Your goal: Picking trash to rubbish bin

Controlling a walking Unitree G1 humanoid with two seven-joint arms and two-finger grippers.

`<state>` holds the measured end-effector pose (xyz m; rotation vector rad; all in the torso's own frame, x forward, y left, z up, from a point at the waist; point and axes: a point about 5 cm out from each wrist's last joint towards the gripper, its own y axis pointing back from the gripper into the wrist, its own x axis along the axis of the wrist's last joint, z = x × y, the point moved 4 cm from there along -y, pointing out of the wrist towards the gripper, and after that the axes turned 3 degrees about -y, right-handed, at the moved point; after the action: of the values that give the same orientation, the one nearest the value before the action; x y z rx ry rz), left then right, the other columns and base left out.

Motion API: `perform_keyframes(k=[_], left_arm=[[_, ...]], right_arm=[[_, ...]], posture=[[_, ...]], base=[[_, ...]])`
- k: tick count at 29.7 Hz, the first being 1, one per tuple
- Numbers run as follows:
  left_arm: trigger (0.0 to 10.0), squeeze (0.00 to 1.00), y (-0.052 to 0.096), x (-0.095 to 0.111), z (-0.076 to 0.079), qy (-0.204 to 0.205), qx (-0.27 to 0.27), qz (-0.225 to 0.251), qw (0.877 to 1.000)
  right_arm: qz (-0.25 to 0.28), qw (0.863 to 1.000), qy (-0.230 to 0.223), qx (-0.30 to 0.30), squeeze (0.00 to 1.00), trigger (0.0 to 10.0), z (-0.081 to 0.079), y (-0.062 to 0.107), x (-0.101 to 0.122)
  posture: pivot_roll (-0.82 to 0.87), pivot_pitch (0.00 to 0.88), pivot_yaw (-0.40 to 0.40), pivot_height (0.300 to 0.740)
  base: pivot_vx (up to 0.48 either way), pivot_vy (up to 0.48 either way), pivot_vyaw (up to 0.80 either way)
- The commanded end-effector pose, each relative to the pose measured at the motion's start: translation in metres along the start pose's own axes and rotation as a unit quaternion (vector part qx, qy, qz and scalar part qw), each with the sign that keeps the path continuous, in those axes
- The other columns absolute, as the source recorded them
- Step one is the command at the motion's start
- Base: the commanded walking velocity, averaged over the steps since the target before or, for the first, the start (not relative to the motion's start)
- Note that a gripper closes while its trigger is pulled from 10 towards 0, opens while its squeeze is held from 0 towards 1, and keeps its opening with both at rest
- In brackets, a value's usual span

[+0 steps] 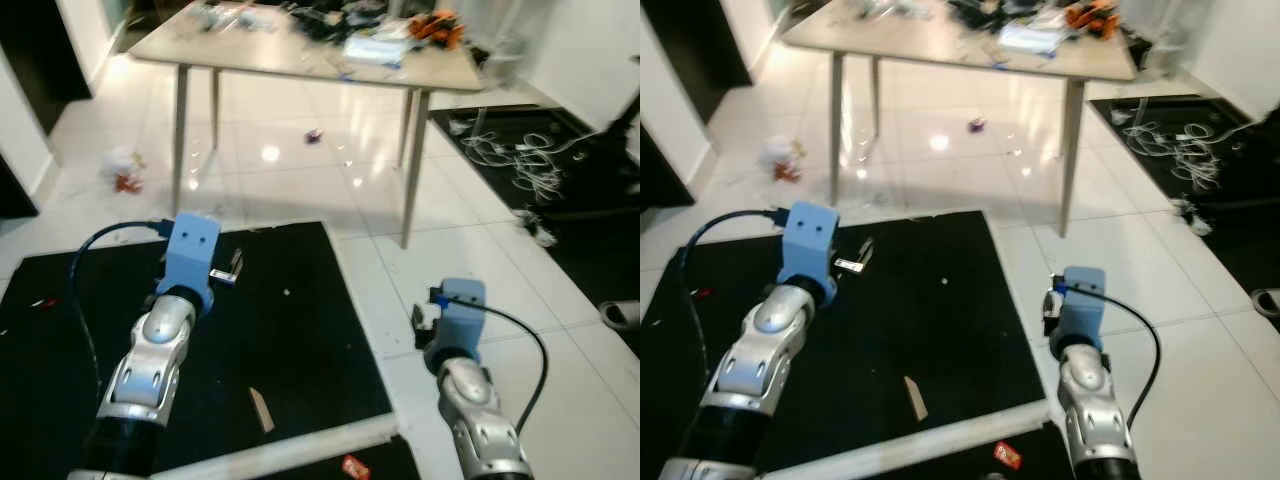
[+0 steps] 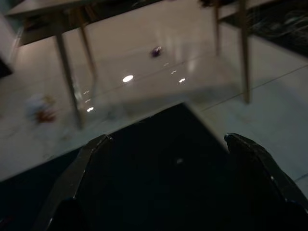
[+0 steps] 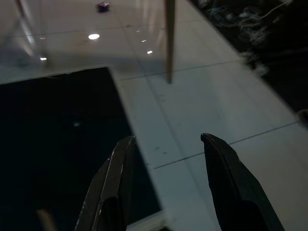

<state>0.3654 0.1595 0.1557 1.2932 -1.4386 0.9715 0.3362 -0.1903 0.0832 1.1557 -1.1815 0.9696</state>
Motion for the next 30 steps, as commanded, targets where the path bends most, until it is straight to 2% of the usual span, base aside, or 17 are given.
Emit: perform_keyframes(k=[1, 13, 30], left_arm=[[10.0, 0.0, 0.0032, -0.0055, 0.0012, 0.009, -0.008, -0.008, 1.0], [10.0, 0.0, 0.0027, -0.0033, 0.0033, 0.018, -0.014, -0.002, 1.0], [10.0, 0.0, 0.0017, -0.0002, 0.0016, 0.008, -0.02, 0.003, 1.0]], right_arm=[[-0.023, 1.0, 0.001, 0.008, 0.0, 10.0, -0.0069, 0.0026, -0.0107], [-0.02, 1.0, 0.001, 0.013, 0.0, 10.0, -0.0081, 0.0018, -0.0101], [-0.016, 1.0, 0.003, 0.019, 0.0, 10.0, -0.0129, 0.0023, -0.0096]], posture=[[-0.01, 0.139, -0.008, 0.74], [-0.01, 0.126, 0.0, 0.74], [0.0, 0.105, 0.008, 0.74]], base=[[0.0, 0.0, 0.0], [0.235, 0.0, 0.0], [0.404, 0.0, 0.0]])
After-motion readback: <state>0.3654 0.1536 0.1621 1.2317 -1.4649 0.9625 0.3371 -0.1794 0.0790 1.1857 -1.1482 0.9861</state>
